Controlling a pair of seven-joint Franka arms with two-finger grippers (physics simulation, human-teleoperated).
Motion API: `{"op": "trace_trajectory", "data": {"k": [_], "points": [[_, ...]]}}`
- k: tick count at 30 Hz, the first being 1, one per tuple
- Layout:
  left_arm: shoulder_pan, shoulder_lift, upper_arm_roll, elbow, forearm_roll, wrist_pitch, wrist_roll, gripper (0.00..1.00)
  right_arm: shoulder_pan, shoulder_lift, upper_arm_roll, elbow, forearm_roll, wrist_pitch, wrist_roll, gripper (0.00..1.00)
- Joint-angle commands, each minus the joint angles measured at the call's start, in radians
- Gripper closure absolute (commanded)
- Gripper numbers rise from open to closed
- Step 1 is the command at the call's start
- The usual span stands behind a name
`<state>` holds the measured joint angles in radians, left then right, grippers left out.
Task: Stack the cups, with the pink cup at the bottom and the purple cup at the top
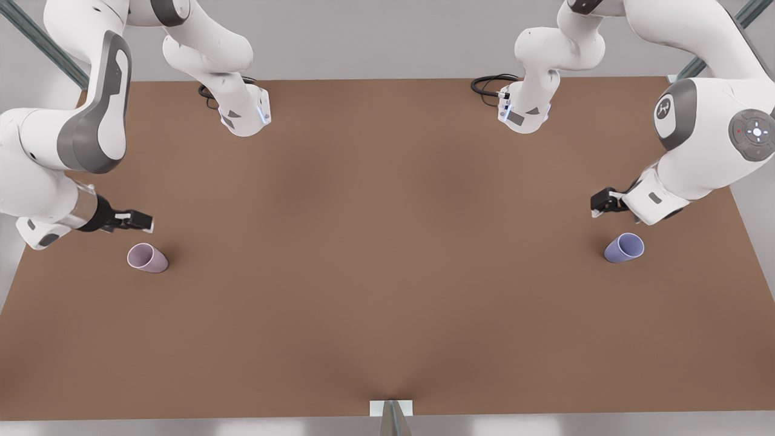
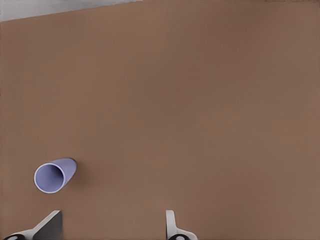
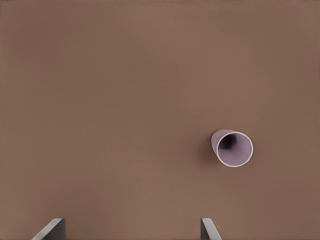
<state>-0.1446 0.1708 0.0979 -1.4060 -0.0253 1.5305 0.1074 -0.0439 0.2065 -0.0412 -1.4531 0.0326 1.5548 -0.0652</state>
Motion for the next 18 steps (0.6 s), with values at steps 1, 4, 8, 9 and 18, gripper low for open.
{"op": "trace_trajectory", "data": {"k": [1,4,8,9,18], "points": [[0.000,-0.002,0.000,0.001,0.002,0.039,0.043,0.00,-0.002,-0.001,0.000,0.000,0.004,0.061,-0.038,0.00],[0.000,0.003,0.002,-0.002,0.002,0.034,0.043,0.00,-0.004,-0.001,0.000,0.000,0.004,0.062,-0.038,0.00],[0.005,0.009,0.003,-0.004,0.002,0.025,0.047,0.00,-0.007,0.011,-0.003,-0.001,0.007,0.065,-0.041,0.00],[0.005,0.009,0.003,-0.004,0.002,0.023,0.049,0.00,-0.024,0.024,-0.006,0.000,0.009,0.071,-0.080,0.00],[0.005,0.006,0.003,-0.002,0.002,0.007,0.051,0.00,-0.149,0.180,-0.008,0.046,0.007,0.117,-0.272,0.00]]}}
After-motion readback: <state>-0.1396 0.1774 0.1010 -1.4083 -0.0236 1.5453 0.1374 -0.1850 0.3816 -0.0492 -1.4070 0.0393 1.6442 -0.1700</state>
